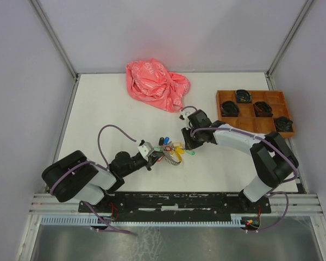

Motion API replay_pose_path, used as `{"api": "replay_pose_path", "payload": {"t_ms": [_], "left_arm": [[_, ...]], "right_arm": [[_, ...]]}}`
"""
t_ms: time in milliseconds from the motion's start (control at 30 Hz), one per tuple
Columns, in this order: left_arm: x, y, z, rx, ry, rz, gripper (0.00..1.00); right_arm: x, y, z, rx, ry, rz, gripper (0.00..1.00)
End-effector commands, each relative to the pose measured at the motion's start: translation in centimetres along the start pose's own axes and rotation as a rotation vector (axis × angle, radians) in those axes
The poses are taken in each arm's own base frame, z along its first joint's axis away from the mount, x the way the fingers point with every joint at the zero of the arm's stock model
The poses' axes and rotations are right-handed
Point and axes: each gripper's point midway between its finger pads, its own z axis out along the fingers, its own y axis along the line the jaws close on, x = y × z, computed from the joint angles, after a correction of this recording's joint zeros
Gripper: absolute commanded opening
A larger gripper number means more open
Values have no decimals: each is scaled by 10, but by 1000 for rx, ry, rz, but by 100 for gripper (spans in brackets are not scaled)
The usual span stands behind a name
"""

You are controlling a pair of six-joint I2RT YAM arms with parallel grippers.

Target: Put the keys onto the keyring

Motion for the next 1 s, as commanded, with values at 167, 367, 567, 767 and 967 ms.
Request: {"api": "replay_pose_path", "payload": {"t_ms": [167, 367, 567, 767, 967], "left_arm": [[-35, 2, 6, 20, -132, 123, 3], [-33, -15, 6, 127, -128, 186, 3], [-33, -14, 5, 121, -130, 192, 3], [-32, -14, 7, 123, -128, 187, 3], [-30, -13, 9, 119, -117, 182, 3]], "right_arm": [[-18, 10, -48, -25, -89, 48, 73], [-21, 7, -47, -42, -112, 143, 73], [-28, 7, -25, -57, -156, 314, 53], [-27, 4, -5, -50, -166, 380, 41], [-17, -7, 6, 0, -156, 401, 33]]}}
